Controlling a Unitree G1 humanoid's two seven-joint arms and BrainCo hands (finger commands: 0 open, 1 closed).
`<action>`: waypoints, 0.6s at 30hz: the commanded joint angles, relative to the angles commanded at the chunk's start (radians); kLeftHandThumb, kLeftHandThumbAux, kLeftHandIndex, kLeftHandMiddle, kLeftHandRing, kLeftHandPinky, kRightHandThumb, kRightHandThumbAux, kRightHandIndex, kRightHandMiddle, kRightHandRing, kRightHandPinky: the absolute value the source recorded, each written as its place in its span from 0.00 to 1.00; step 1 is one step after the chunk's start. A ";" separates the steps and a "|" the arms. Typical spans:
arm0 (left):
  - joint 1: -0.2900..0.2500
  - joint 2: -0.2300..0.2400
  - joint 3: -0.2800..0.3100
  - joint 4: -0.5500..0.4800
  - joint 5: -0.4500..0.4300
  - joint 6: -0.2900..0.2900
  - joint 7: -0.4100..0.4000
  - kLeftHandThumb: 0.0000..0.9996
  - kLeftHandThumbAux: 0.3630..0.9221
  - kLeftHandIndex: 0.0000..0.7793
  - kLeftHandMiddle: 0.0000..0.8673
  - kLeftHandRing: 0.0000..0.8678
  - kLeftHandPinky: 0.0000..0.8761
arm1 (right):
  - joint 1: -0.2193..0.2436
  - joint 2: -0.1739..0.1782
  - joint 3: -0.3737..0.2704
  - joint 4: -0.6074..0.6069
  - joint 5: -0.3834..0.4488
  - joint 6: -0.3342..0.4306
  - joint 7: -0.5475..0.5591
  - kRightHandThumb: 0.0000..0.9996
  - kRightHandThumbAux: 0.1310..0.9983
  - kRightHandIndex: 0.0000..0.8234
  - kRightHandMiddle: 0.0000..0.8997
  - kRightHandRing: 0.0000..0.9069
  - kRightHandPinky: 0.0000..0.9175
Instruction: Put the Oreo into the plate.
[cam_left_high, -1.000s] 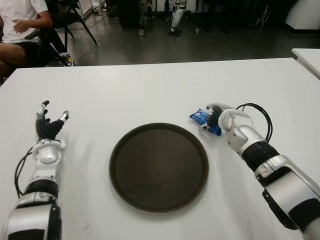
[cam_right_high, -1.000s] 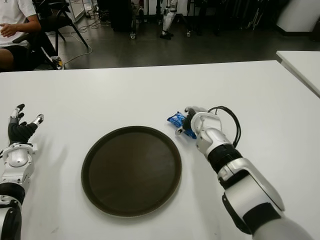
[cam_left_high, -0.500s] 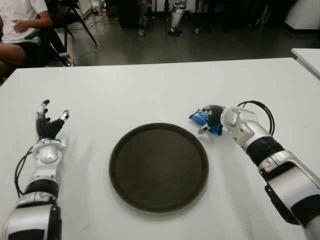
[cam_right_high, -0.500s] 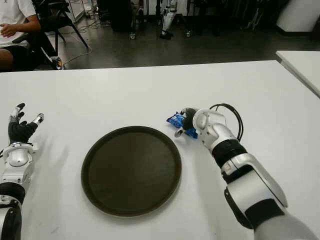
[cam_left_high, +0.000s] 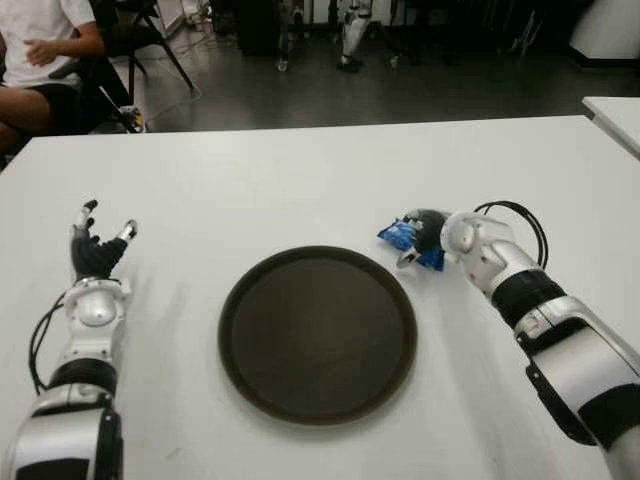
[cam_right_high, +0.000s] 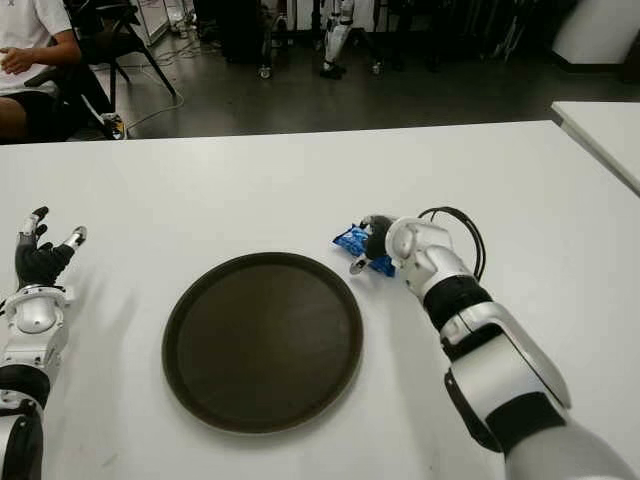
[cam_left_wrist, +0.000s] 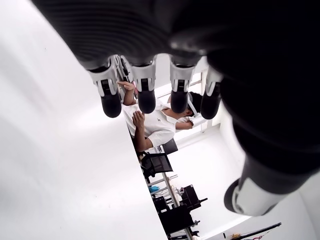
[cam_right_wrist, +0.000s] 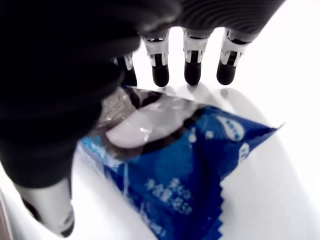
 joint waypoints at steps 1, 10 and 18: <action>0.000 0.001 -0.002 0.000 0.003 -0.001 0.001 0.00 0.58 0.00 0.00 0.00 0.00 | -0.001 0.001 -0.001 0.003 0.001 0.000 -0.002 0.00 0.69 0.03 0.08 0.02 0.00; 0.006 0.000 -0.008 -0.012 0.009 0.006 0.008 0.00 0.56 0.00 0.00 0.00 0.00 | 0.004 0.001 -0.012 -0.011 0.004 0.021 -0.012 0.00 0.68 0.04 0.09 0.03 0.00; 0.010 -0.005 0.000 -0.024 -0.004 0.017 0.000 0.00 0.57 0.00 0.00 0.00 0.00 | 0.003 0.000 -0.016 -0.014 0.004 0.044 -0.012 0.00 0.70 0.03 0.08 0.04 0.00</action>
